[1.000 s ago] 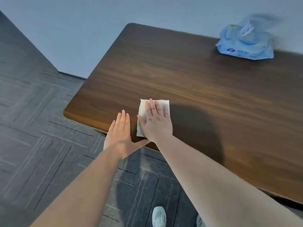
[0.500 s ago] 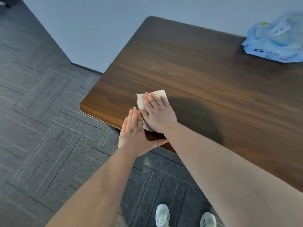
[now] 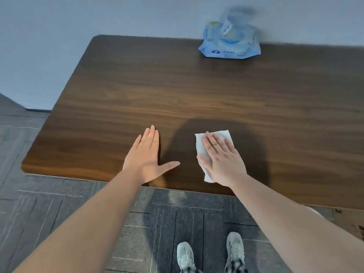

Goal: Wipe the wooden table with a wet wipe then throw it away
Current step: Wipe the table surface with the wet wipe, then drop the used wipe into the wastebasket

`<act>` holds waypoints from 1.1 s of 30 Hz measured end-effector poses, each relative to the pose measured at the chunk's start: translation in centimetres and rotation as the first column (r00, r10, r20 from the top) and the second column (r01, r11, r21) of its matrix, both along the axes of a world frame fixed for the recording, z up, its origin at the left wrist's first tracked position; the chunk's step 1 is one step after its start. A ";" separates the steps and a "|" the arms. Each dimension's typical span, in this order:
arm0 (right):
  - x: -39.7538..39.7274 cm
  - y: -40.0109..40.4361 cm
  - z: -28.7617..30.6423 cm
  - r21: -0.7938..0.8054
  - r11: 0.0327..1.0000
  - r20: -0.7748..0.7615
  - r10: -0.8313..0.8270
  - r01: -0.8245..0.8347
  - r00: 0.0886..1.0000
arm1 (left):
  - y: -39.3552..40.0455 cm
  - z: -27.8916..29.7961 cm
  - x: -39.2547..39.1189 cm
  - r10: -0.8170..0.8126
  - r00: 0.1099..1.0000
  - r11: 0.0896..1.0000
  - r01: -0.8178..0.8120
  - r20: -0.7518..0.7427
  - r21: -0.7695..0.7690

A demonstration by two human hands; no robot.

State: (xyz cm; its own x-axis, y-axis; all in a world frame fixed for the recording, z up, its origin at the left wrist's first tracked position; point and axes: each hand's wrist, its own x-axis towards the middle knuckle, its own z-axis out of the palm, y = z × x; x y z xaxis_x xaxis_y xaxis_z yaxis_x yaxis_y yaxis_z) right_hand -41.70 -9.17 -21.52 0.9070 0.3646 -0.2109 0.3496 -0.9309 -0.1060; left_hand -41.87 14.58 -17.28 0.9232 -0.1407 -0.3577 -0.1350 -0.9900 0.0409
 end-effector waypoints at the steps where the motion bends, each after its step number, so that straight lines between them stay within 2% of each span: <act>1: -0.2 -2.0 0.0 -0.006 0.999 0.001 -0.042 0.042 0.999 | -2.3 0.1 0.8 -0.035 0.999 0.999 0.035 0.007 -0.014; 7: -2.4 -14.9 -0.2 -0.043 0.940 0.031 -0.337 0.339 0.941 | -16.8 0.3 3.6 -0.305 0.952 0.951 0.305 0.010 -0.058; 11: -4.6 -23.9 -0.1 -0.043 0.844 0.054 -0.532 0.534 0.845 | -26.2 -0.2 3.9 -0.459 0.888 0.887 0.459 0.010 -0.050; 16: -7.5 -34.2 -0.2 -0.025 0.712 0.042 -0.701 0.702 0.712 | -37.6 -0.9 3.4 -0.618 0.786 0.784 0.617 0.004 -0.070; 20: -9.0 -40.7 -0.2 -0.019 0.640 0.029 -0.768 0.769 0.640 | -46.3 -1.4 3.0 -0.705 0.709 0.705 0.705 0.030 -0.076; 27: -11.5 -49.1 0.1 0.043 0.584 0.032 -0.812 0.810 0.583 | -59.2 -2.3 2.1 -0.789 0.613 0.606 0.789 0.054 -0.100; 31: -13.7 -52.5 -0.5 0.239 0.540 0.060 -0.838 0.807 0.542 | -63.8 -2.9 1.0 -0.820 0.570 0.562 0.817 0.039 -0.126; 33: -14.9 -53.5 -0.9 0.347 0.528 0.150 -0.847 0.775 0.510 | -65.5 -3.1 0.4 -0.841 0.539 0.530 0.838 0.046 -0.132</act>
